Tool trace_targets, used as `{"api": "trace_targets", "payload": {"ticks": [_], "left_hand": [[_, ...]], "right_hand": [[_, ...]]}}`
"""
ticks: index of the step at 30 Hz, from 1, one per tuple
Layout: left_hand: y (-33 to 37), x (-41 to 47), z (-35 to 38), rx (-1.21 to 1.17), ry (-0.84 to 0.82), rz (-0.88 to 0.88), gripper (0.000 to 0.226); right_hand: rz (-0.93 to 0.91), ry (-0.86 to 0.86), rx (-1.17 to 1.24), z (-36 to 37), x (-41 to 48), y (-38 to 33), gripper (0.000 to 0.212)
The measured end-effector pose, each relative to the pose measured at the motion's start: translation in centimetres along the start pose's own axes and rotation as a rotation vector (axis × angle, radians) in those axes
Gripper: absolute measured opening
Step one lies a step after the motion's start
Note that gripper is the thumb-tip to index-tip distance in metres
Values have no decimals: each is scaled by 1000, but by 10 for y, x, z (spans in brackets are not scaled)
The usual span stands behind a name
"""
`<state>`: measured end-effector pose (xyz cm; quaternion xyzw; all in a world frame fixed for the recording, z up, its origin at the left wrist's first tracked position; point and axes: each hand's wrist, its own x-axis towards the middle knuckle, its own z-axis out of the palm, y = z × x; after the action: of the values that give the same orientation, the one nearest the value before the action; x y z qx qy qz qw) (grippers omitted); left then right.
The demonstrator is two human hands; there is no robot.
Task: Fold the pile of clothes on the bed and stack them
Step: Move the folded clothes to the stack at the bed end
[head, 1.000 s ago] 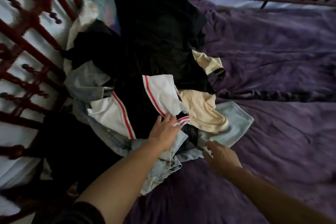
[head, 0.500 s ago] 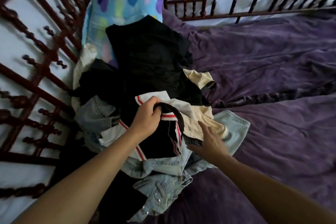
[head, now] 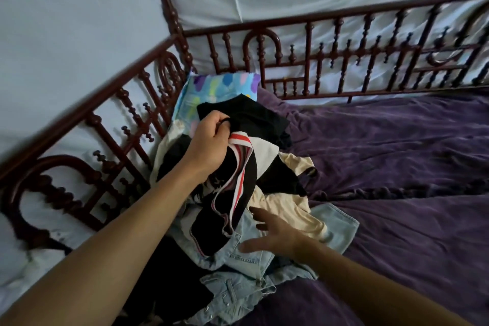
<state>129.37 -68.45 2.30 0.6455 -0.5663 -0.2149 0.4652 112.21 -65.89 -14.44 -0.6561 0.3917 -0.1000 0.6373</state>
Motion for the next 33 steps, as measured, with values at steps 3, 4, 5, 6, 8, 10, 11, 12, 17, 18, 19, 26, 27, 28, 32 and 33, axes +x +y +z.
{"api": "trace_targets", "payload": {"ticks": [3,4,5,6,8,10,11,12,17,18,19,26,27,28,32,33], "left_hand": [[44,-13,6,-172,54,-67,19],[58,-19,7,-209,81,-72,20],[71,-24,8,-235,103,-73,22],[82,-29,9,-260,117,-73,25],[104,-40,11,-310,119,-61,28],[120,-50,17,-312,107,-33,27],[127,-54,22,-308,102,-25,25],[134,-58,27,-316,98,-23,24],[153,-70,59,-370,62,-30,17],[153,-71,61,-353,36,2,17],[150,-73,61,-326,-7,50,18],[100,-80,60,382,-495,272,28],[93,-76,62,418,-455,241,19],[86,-70,63,425,-395,222,13],[65,-46,64,110,-339,83,8],[63,-40,65,19,-342,35,10]], "right_hand": [[-63,203,-171,9,-33,-3,77],[-93,304,-185,4,-44,-5,46],[-123,397,-203,-2,-54,-4,15],[-174,466,-210,-11,-66,-5,13],[-227,549,-165,-33,-90,-6,29],[-258,593,-29,-52,-117,-10,25],[-291,561,60,-60,-132,-13,16],[-320,476,149,-63,-147,-15,7],[-255,628,-401,-71,-187,11,26],[-237,717,-391,-78,-193,17,31],[-230,798,-321,-89,-200,22,36],[-244,1125,-31,-188,-269,10,23],[-267,1108,-27,-192,-275,5,24],[-277,1074,-38,-192,-281,1,27],[-215,876,24,-180,-291,-8,21],[-190,832,56,-177,-292,-7,19]]}}
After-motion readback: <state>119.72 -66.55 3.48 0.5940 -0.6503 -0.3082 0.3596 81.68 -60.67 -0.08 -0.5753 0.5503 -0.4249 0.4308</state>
